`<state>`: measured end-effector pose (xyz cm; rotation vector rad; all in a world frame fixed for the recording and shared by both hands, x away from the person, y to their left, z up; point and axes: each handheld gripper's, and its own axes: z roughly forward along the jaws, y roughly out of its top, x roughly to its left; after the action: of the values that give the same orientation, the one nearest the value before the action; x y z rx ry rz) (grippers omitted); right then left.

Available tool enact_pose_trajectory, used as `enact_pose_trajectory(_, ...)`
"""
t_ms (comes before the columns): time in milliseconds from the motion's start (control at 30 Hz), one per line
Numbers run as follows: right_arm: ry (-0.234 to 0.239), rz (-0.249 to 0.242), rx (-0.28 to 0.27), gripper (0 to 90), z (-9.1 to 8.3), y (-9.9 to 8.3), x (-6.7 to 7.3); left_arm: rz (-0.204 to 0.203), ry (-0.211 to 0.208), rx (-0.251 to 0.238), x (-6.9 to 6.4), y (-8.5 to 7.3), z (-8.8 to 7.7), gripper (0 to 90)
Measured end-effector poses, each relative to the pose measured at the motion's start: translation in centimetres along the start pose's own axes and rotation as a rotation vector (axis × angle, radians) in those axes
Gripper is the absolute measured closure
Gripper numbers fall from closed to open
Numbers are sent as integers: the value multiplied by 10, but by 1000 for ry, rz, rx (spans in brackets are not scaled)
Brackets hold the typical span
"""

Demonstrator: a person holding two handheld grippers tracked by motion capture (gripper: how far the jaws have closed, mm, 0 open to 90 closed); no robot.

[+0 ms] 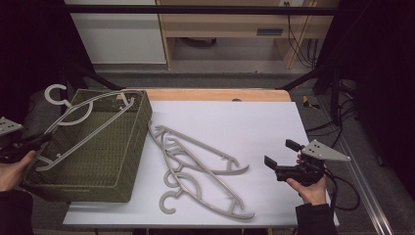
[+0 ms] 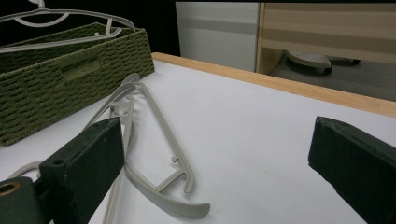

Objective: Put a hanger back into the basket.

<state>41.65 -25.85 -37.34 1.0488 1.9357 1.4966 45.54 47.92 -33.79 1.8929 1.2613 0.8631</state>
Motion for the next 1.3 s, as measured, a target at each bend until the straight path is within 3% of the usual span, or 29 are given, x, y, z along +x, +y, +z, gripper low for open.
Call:
enact_pose_trajectory(333,1,3,1,39,0,0,0,-1,2,26,4,-8,5,818)
enact_pose_trajectory(467,1,3,2,38,0,0,0,39,16,51,-3,-7,13,818)
enact_pose_trajectory(633,-2,2,-2,38,0,0,0,47,-2,59,-11,-7,25,818)
enact_pose_trajectory(833,1,1,2,38,0,0,1,84,3,134,-23,-9,41,816)
enact_pose_trajectory(933,-1,1,0,39,0,0,0,60,-4,158,-20,-9,42,815)
enact_pose_trajectory(967,-2,3,-1,39,0,0,0,38,-7,198,-19,-9,43,814)
enact_pose_trajectory(1100,-3,3,-1,39,-1,0,1,63,18,287,-23,-7,48,798)
enact_pose_trajectory(1300,-3,3,-1,39,-1,0,1,69,45,352,-25,-6,54,793)
